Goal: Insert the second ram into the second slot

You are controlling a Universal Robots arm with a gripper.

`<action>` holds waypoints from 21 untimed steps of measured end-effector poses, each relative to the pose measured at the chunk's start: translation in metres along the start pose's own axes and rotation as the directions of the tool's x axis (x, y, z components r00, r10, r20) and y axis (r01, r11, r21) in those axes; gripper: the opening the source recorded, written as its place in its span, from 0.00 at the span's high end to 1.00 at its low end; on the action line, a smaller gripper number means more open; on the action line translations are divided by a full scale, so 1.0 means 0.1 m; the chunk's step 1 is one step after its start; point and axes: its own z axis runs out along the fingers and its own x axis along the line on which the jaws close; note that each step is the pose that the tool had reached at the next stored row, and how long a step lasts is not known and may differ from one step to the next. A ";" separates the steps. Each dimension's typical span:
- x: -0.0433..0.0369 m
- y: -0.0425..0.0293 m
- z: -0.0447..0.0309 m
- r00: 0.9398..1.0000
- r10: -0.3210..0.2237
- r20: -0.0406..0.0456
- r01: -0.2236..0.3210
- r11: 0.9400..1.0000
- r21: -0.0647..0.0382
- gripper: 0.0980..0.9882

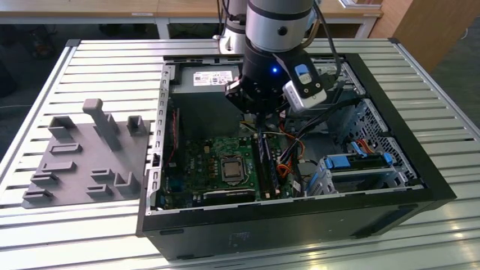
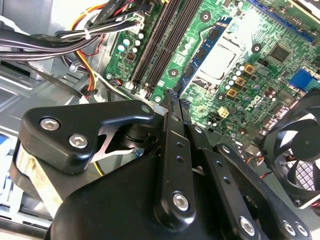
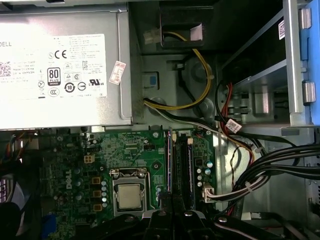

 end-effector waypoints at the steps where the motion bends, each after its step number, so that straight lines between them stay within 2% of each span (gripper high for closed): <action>1: 0.000 0.000 0.003 1.000 0.000 0.000 0.000 1.000 0.000 0.97; 21: 0.001 -0.002 0.065 1.000 0.000 0.000 0.000 1.000 0.000 0.97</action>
